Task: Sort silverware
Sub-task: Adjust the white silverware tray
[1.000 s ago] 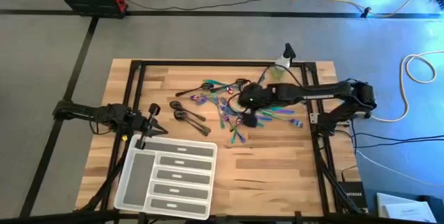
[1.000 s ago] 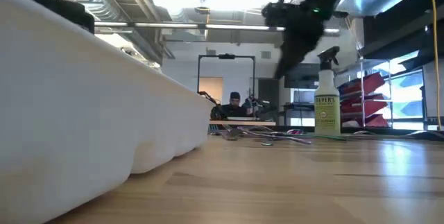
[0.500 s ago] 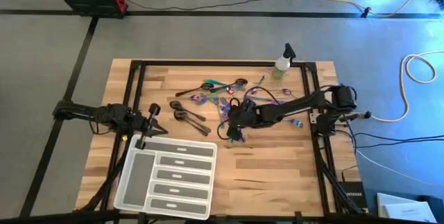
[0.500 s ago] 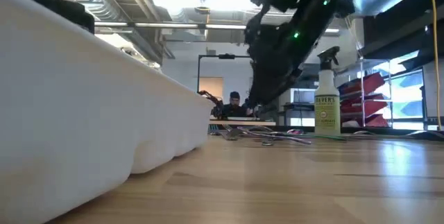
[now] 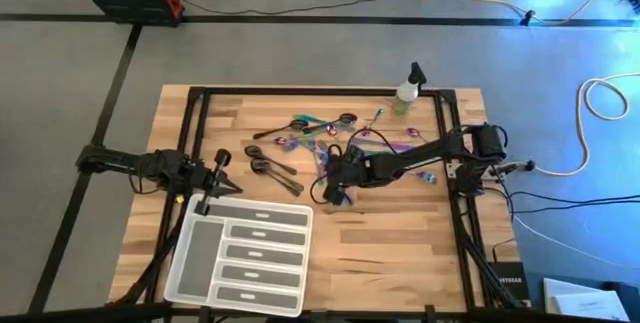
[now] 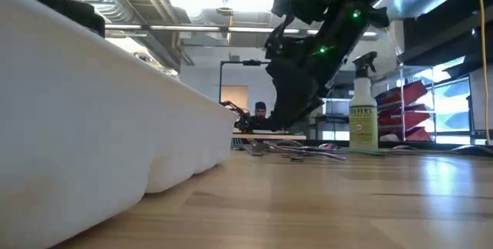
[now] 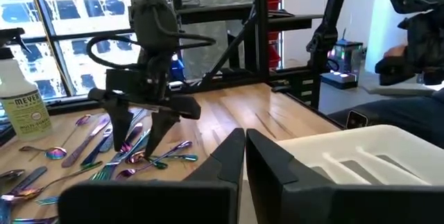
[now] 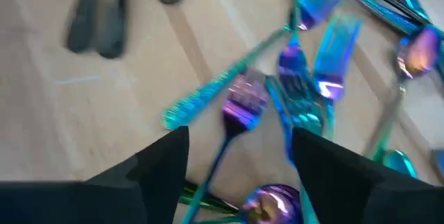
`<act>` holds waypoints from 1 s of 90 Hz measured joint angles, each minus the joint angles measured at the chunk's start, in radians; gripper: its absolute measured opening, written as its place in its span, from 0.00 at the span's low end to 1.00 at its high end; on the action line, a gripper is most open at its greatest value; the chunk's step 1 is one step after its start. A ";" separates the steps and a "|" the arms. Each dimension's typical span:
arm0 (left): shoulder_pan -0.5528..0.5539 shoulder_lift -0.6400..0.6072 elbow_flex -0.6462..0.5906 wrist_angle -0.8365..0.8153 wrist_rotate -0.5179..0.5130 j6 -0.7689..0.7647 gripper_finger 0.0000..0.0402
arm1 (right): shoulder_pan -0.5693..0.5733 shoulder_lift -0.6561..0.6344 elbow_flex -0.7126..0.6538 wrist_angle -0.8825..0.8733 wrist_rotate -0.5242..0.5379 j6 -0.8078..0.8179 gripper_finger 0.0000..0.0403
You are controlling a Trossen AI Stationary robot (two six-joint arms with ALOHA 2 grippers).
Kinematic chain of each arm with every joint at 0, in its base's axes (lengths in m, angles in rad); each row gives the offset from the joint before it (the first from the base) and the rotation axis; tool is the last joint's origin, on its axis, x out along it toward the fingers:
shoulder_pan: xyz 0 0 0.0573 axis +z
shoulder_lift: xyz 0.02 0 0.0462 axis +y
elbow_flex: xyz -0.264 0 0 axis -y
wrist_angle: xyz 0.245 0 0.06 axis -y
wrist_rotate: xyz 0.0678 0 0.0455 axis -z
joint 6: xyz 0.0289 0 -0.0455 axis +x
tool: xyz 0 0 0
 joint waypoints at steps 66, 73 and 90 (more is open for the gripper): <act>0.000 -0.001 0.000 0.238 -0.017 -0.353 0.00 | 0.213 0.002 0.085 0.365 -0.194 -0.405 0.50; 0.000 -0.001 0.000 0.237 -0.013 -0.401 0.00 | 0.232 0.005 0.085 0.384 -0.205 -0.427 0.46; 0.000 0.007 0.000 0.257 0.069 -0.485 0.00 | 0.234 0.061 0.085 0.459 -0.244 -0.335 0.40</act>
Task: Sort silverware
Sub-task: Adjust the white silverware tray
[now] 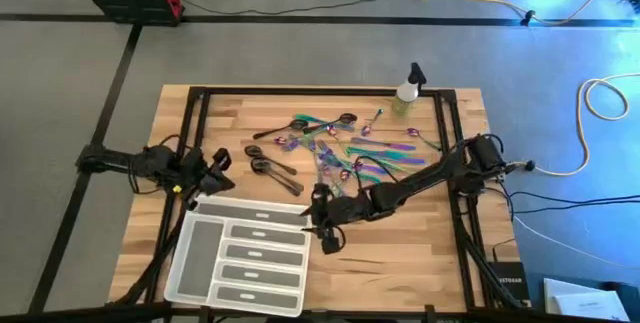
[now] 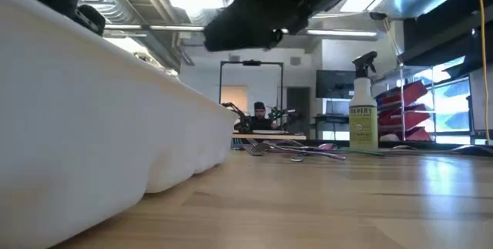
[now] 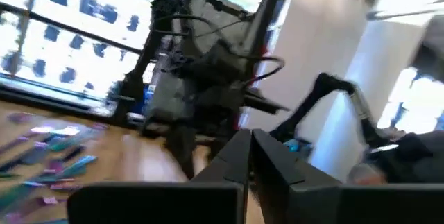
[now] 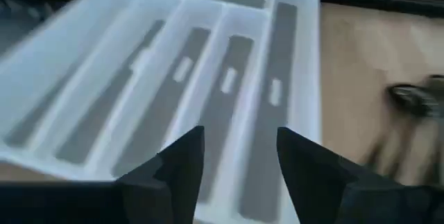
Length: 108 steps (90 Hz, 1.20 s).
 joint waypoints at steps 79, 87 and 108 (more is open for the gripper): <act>-0.140 0.458 0.042 0.293 -0.050 0.639 0.00 | 0.052 0.099 0.210 -0.229 0.151 -0.164 0.39; -0.177 0.523 0.094 0.322 -0.036 0.761 0.00 | 0.052 0.099 0.210 -0.238 0.149 -0.165 0.34; -0.222 0.735 0.312 0.307 -0.033 0.718 0.00 | 0.053 0.099 0.210 -0.233 0.065 -0.125 0.10</act>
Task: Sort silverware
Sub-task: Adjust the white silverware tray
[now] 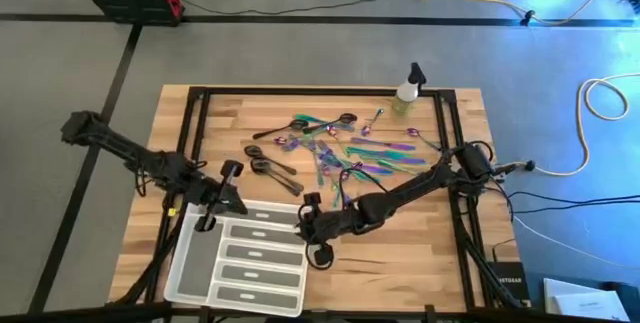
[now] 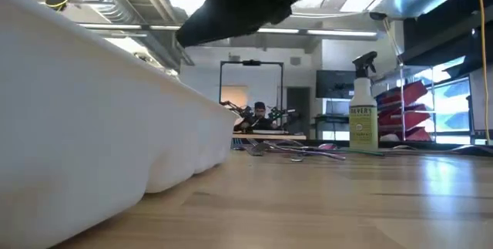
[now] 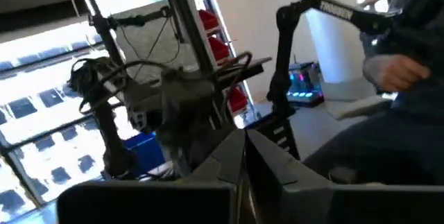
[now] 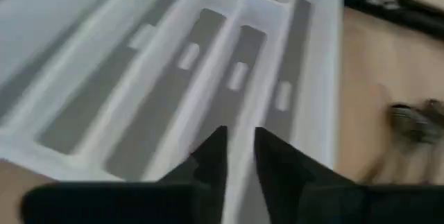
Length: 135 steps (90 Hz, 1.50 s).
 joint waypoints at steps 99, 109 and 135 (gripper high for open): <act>-0.668 0.455 0.314 -1.251 -0.122 -1.355 0.00 | 0.008 0.025 0.000 -0.148 -0.064 0.108 0.01; -0.643 0.567 0.313 -1.202 -0.050 -1.338 0.00 | 0.014 0.005 0.001 -0.189 -0.028 0.090 0.00; -0.586 0.703 0.315 -1.022 0.003 -1.255 0.00 | 0.072 -0.017 0.020 -0.499 -0.018 0.147 0.00</act>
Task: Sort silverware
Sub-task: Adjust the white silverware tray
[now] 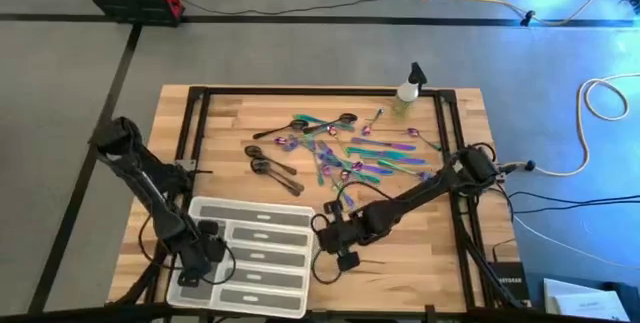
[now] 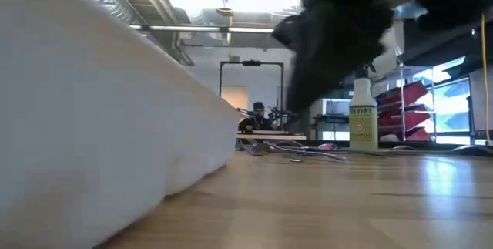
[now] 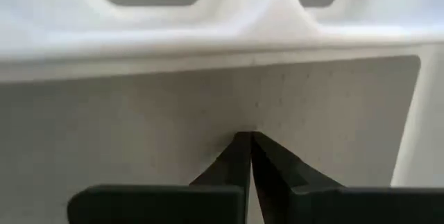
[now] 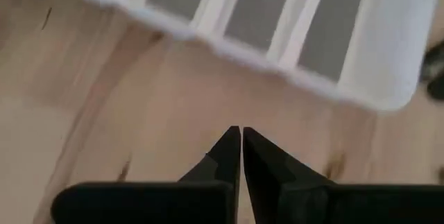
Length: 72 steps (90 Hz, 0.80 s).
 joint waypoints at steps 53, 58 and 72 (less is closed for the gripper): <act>0.104 0.000 0.000 0.037 0.020 0.125 0.00 | 0.052 -0.010 0.001 0.050 -0.041 0.054 0.00; 0.110 0.000 0.000 0.037 0.019 0.147 0.00 | 0.052 -0.010 0.001 0.049 -0.043 0.056 0.00; 0.116 0.000 0.001 0.037 0.015 0.167 0.00 | 0.050 0.010 0.001 0.139 -0.081 0.045 0.00</act>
